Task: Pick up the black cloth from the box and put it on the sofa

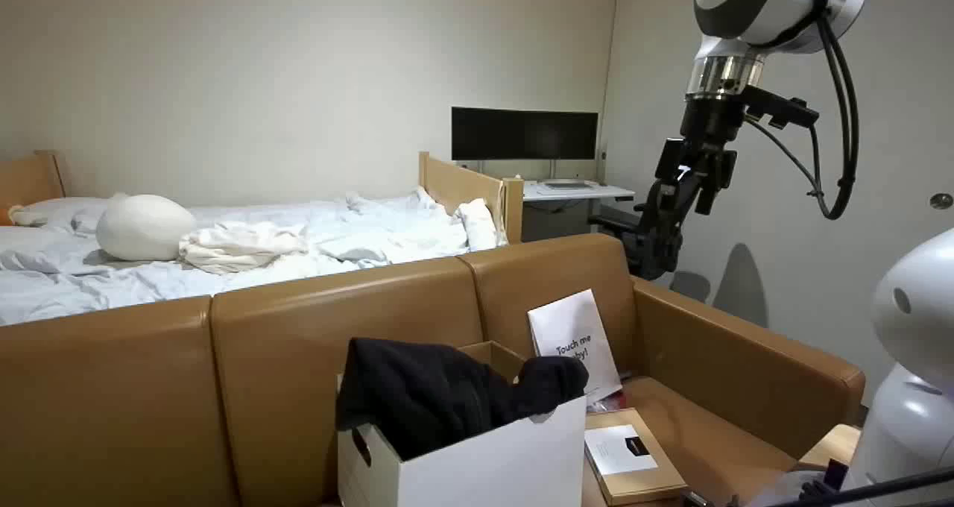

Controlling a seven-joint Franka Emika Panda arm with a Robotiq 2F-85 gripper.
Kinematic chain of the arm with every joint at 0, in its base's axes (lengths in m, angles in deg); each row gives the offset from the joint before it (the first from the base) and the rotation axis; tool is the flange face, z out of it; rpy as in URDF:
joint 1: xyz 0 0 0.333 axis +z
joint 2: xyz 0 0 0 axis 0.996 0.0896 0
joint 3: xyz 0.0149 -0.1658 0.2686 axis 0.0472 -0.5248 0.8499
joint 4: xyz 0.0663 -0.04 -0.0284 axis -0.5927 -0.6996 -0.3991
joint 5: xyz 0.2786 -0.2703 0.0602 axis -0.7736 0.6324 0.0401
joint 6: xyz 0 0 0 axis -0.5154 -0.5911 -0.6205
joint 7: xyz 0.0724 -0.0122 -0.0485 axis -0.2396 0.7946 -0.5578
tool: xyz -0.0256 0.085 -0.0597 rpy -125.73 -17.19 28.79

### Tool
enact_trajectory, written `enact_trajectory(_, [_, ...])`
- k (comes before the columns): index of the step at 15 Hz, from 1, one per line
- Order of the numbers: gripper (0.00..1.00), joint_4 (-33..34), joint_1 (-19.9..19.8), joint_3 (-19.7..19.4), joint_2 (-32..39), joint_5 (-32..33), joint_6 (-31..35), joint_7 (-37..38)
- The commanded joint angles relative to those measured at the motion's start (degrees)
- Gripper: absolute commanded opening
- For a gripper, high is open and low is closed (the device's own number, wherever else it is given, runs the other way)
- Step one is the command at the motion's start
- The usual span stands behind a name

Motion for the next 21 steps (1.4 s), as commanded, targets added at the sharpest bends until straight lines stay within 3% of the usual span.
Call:
enact_trajectory(1, [1.00,0.1,-1.0,0.8,0.2,-0.6,-0.1,-0.5])
enact_trajectory(18, [1.00,0.1,-1.0,0.8,0.2,-0.6,-0.1,-0.5])
enact_trajectory(21, [1.00,0.8,1.3,4.0,2.3,-1.4,2.6,1.3])
